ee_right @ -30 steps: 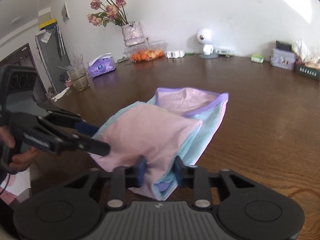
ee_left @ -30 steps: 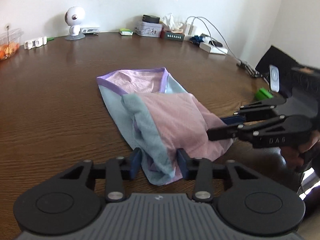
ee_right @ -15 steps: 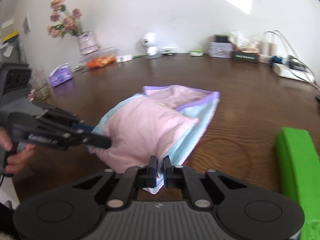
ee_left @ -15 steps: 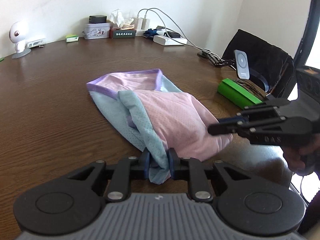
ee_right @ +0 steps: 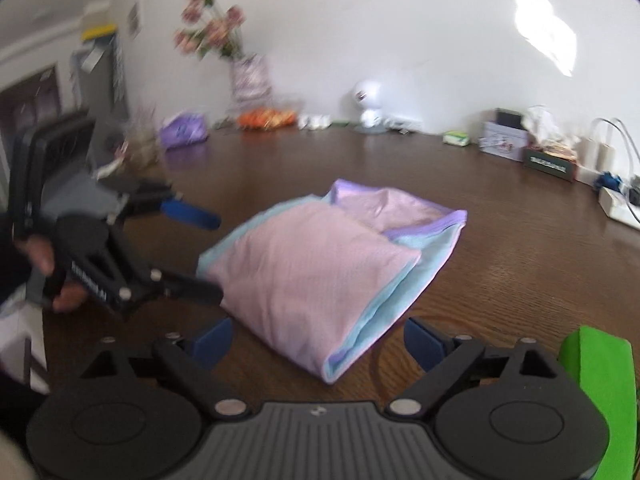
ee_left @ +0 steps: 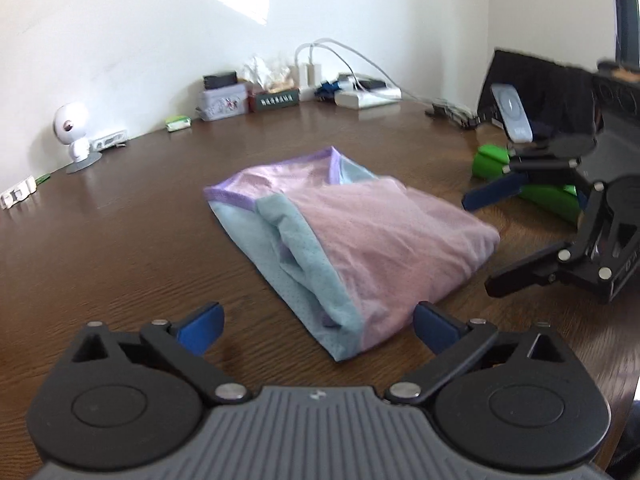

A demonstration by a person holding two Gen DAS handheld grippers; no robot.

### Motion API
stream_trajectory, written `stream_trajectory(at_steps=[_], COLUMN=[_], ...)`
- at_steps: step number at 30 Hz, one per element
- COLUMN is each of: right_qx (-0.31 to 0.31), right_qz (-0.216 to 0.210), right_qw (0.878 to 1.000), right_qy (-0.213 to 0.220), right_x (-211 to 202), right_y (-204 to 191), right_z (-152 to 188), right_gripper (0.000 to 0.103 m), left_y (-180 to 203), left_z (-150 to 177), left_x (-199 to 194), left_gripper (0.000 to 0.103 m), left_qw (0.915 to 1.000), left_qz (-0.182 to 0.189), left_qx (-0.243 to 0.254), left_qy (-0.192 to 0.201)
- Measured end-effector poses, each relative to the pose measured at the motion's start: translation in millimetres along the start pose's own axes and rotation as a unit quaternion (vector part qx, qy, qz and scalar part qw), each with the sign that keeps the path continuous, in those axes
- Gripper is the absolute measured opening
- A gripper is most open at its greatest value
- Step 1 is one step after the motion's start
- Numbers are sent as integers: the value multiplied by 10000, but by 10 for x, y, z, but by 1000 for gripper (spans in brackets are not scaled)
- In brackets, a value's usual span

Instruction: Fold clothes

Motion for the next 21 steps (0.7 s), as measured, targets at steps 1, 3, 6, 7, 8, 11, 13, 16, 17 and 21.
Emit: stream_trajectory(at_steps=[1,3,6,7,8,11,13,16,17,21], right_qx=[-113,-165,-134,-116,-98,-72,-80,-55,-43,-17], right_qz=[21,52,158,192,225,276,285,309,321,370], right_qw=[9999,9995,9994,9994,9993,9992,9992,9991,9991,9989], right_qy=[-94,-276,-271,-273,-275,-282,-284,-284,-283,-280], right_x=[28,106,146,158,169,186,183,182,180,185], right_y=[-1,35,72,80,88,103,103,96,94,83], right_z=[5,-8,-18,-21,-25,-28,-34,-41,-42,-45], right_gripper=[93,96,103,103,103,103,103,103,103,103], left_y=[23,23,-8,-28,-52,-63,-64,-68,-71,-73], left_z=[-8,-9,12,22,32,32,30,28,27,20], left_x=[22,35,38,38,39,33,33,36,37,46], left_gripper=[102,102,102,102,103,102,102,102,102,102], left_qw=[10000,10000,9998,9997,9995,9994,9994,9993,9993,9993], left_qz=[-20,-24,36,69,94,59,57,58,57,48], left_qx=[27,-13,-142,-208,-284,-322,-327,-330,-330,-335], left_qy=[-50,-70,-102,-116,-129,-133,-135,-136,-138,-144])
Point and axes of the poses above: each gripper's, at about its wrist camera, not at the fingertips, and x roughly the way its jaws point, y to its right, z to its underside, the point moved 1 cm from there along x, roughly the way its jaws point, and after that the axes turned 8 degrees about x, right-handed, at the moved point
